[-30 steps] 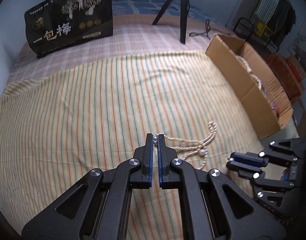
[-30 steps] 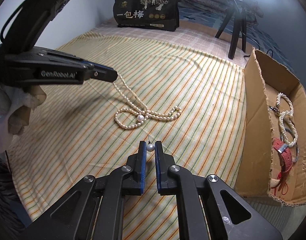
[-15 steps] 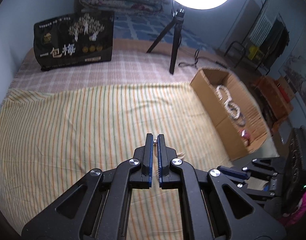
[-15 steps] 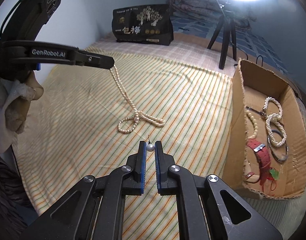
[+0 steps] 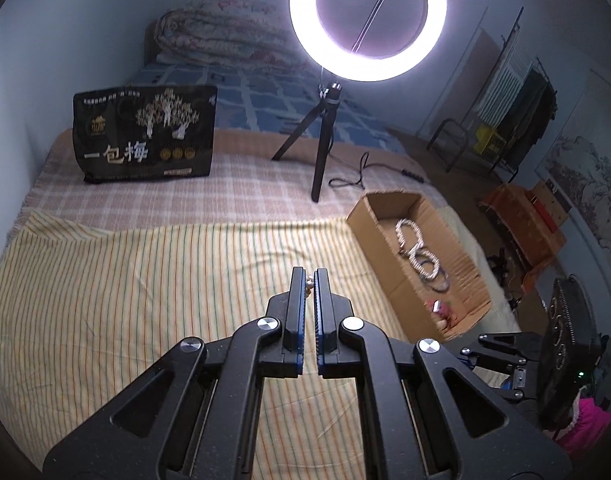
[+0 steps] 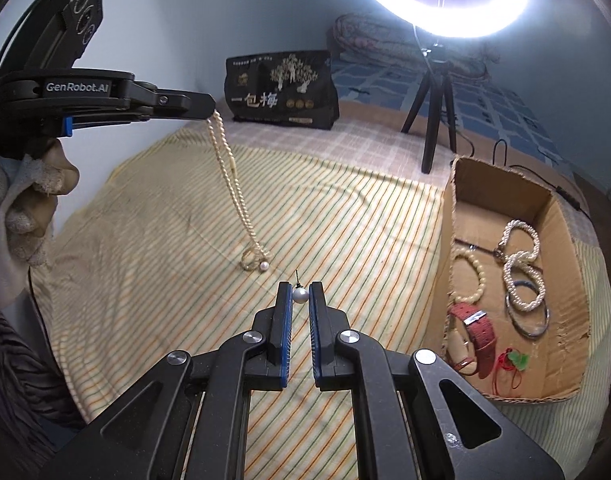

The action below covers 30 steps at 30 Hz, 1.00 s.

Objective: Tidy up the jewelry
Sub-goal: 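Lift the pearl necklace with both grippers and carry it over the box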

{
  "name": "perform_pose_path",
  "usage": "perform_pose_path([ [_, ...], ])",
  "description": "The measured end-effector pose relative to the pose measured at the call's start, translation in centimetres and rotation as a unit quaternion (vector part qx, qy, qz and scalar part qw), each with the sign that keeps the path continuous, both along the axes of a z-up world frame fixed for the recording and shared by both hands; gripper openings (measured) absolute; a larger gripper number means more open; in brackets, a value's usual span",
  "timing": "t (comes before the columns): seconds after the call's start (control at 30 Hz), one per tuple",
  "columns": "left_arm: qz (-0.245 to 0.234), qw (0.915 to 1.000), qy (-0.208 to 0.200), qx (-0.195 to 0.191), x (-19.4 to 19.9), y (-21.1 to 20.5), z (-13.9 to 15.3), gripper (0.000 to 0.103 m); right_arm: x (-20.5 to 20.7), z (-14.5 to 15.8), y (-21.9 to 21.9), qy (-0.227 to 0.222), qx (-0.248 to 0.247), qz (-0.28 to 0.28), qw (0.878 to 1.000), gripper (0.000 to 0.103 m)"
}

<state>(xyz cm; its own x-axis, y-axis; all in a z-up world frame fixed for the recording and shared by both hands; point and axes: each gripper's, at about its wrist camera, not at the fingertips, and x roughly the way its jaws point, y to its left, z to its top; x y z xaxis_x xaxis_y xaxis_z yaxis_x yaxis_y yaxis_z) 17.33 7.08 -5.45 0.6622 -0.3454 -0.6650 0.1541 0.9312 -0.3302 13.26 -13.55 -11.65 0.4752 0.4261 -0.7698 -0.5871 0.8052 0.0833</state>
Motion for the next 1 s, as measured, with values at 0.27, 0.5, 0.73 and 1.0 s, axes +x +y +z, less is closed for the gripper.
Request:
perform_pose_path([
  [0.27,-0.003,0.9995,-0.030,-0.012,-0.4,-0.3,2.7,0.002,0.1,2.1,-1.2,-0.017,0.011,-0.015,1.000,0.007],
  [0.5,-0.009,0.9989,-0.044,-0.011,0.0,-1.3,4.3,0.002,0.3,3.8,-3.6,-0.036,0.017,-0.040,0.998,0.007],
  [0.73,-0.027,0.9979,-0.059,-0.002,0.3,-3.5,6.2,0.002,0.6,5.1,-6.5,-0.048,0.022,-0.067,0.996,0.007],
  [1.0,-0.052,0.9959,-0.074,0.001,1.3,-7.3,8.0,0.002,1.3,6.5,-10.1,-0.056,0.028,-0.095,0.993,0.007],
])
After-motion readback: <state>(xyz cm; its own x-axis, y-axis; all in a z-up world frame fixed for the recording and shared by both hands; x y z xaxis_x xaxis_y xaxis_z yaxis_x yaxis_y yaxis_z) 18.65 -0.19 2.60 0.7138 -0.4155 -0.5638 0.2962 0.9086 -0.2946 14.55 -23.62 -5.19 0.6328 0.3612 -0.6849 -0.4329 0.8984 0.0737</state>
